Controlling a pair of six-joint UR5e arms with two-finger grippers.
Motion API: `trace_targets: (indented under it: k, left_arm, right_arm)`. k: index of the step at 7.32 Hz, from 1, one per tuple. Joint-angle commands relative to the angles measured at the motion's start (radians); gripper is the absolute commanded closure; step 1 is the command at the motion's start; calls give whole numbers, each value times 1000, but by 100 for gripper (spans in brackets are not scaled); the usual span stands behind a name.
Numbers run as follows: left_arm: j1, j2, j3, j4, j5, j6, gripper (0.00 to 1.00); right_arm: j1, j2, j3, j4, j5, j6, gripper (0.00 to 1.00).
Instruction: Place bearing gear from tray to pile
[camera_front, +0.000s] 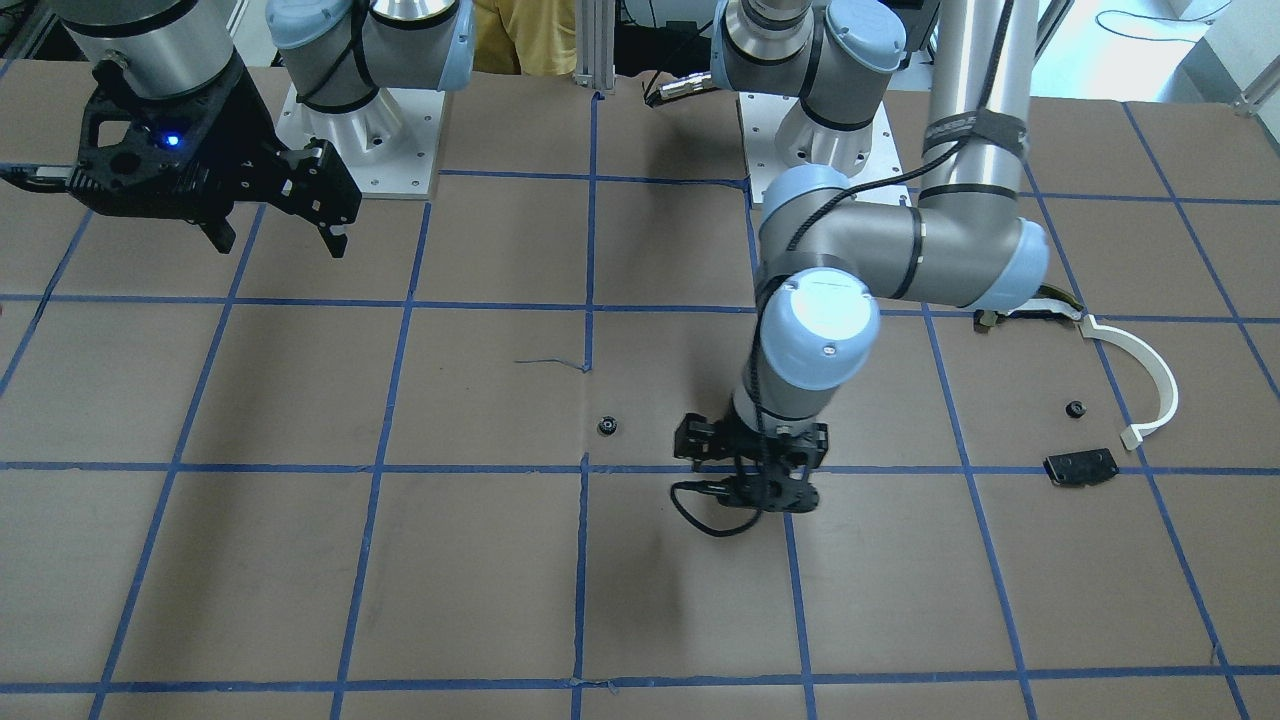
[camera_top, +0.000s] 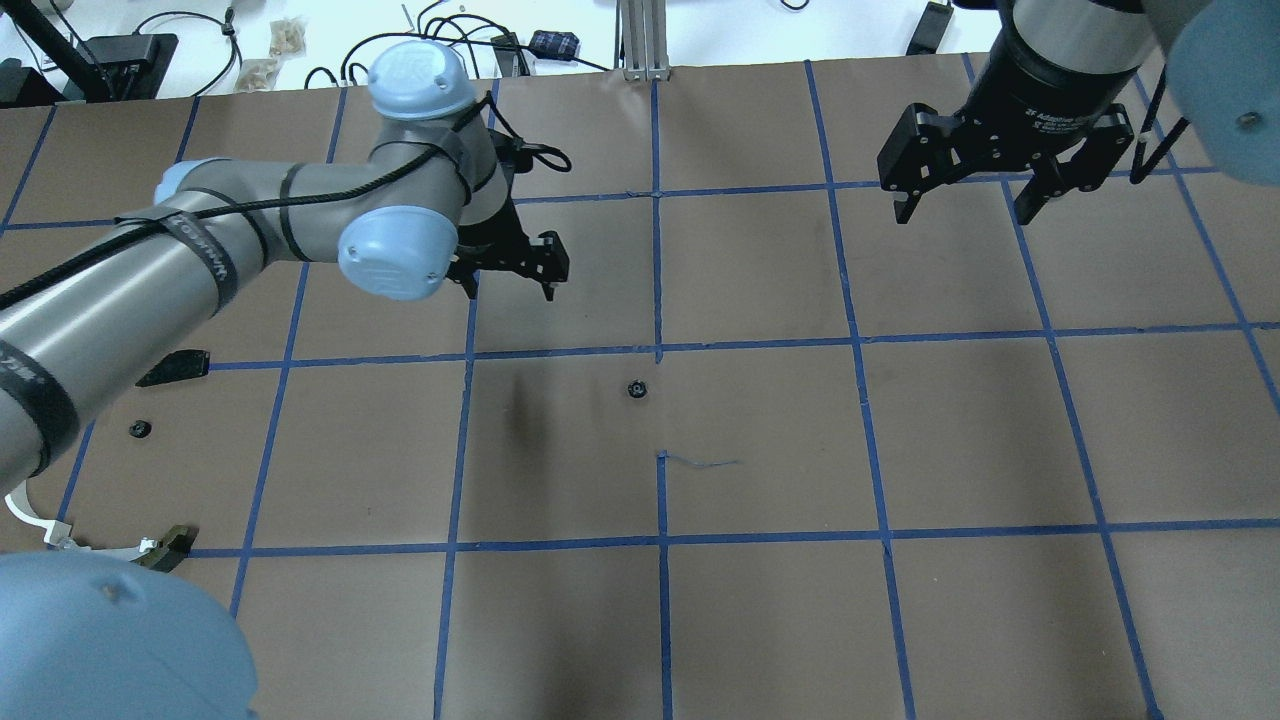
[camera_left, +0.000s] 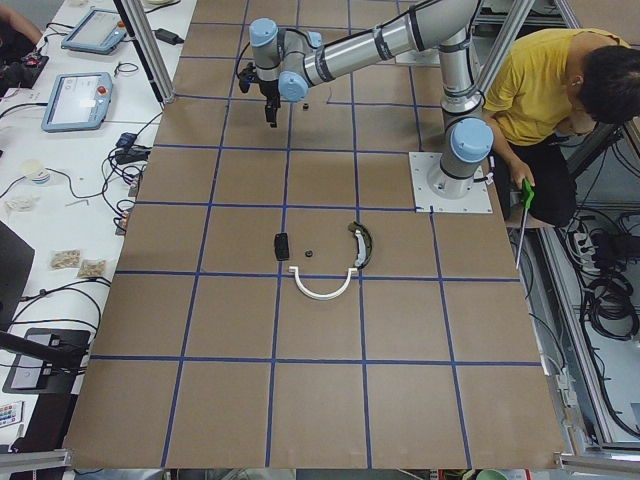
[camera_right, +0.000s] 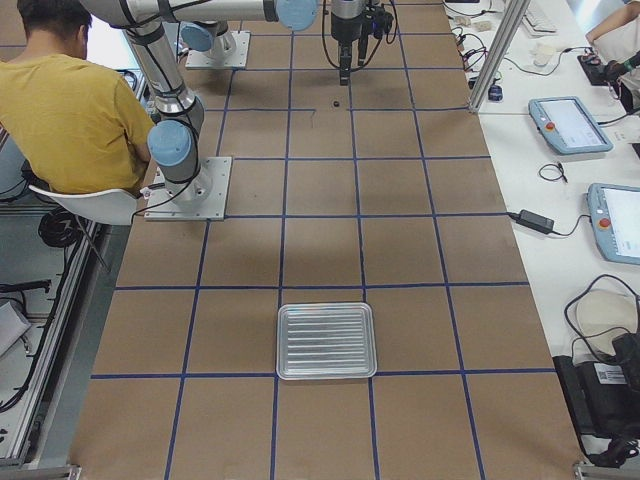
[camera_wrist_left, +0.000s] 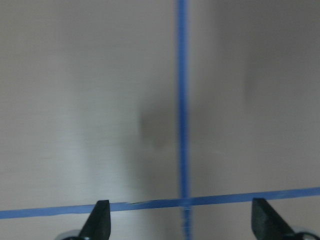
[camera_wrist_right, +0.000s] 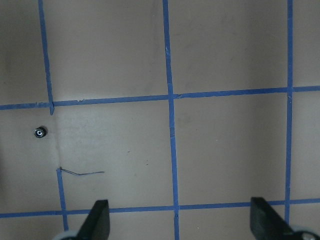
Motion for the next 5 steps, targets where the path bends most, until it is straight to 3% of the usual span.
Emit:
trace_targets:
  k: [1,5]
  left_arm:
    - [-115,-33,-13,19,-9,-62,0]
    - [-188,-98,-16,28,-35,-124,0]
  right_arm:
    - [-2,-5,9,8,-3,-1,0]
    - [-1,-5,18,8,-2,-7,0]
